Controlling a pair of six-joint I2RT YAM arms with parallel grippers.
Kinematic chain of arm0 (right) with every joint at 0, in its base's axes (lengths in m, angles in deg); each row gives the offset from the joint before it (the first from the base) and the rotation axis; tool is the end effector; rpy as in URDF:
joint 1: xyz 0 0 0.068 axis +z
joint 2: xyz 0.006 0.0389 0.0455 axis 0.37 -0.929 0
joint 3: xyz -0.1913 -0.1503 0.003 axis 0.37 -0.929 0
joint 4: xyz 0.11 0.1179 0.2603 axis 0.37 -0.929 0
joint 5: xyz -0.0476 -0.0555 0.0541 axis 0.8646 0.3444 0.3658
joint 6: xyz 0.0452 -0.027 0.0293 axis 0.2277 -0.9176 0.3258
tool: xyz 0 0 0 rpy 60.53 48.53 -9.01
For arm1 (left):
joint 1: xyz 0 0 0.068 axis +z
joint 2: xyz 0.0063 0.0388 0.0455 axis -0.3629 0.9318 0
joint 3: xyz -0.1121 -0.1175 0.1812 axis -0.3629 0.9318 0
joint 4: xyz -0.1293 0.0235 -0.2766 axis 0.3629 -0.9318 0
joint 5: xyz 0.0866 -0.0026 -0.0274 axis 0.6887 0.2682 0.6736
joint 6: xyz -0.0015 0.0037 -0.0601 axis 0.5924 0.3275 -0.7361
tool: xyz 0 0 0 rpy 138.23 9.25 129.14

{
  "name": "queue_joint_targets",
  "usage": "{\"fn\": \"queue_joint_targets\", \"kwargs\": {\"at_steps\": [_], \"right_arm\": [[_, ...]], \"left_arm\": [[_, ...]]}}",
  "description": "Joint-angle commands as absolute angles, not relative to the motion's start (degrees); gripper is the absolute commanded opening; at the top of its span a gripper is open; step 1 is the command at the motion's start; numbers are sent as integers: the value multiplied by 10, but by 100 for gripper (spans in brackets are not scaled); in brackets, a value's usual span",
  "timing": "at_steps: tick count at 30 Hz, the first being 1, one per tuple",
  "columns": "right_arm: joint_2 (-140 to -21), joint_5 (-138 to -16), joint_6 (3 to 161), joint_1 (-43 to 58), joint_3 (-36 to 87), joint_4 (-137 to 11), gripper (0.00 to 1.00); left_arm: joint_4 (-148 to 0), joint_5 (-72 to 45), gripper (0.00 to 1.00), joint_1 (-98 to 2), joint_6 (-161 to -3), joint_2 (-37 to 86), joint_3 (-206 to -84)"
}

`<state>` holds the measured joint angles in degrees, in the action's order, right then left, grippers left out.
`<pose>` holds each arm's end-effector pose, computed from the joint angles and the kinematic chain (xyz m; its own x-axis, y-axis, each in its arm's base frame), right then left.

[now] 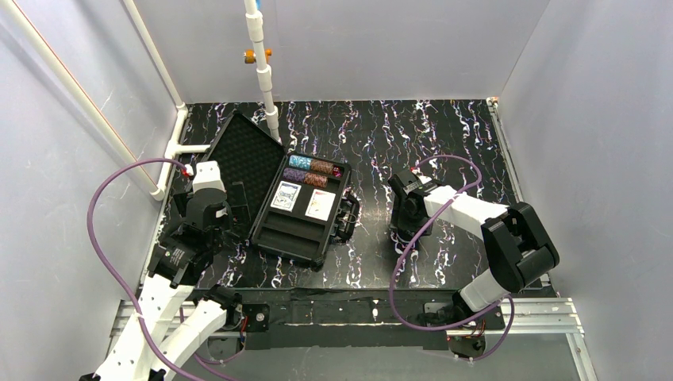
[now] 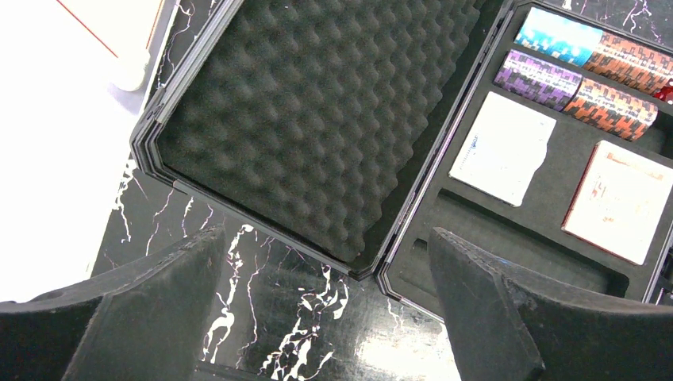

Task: Pack up texas hold em set

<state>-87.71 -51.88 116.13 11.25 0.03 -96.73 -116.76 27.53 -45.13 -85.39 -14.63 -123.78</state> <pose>0.2707 0.1593 0.1002 -0.8969 0.1627 -0.4111 0.1903 0.9814 -0.0266 0.1921 -0.0586 0.3353 -0.3613 -0.0750 -0.9294 -0.2027 0.9792 -0.0003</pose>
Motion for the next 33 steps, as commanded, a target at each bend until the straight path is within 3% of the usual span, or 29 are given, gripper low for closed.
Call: {"fn": "queue_joint_targets", "kwargs": {"at_steps": [1, 7, 33], "right_arm": [[-877, -526, 1153, 112, -6, -974, 44], [-866, -521, 1140, 111, 38, -991, 38], [-877, -590, 1097, 113, 198, -952, 35]], "left_arm": [[-1167, 282, 98, -452, -851, -144, -1238], [-1167, 284, 98, -452, -851, -144, -1237], [-1167, 283, 98, -452, -851, -138, -1237]]}}
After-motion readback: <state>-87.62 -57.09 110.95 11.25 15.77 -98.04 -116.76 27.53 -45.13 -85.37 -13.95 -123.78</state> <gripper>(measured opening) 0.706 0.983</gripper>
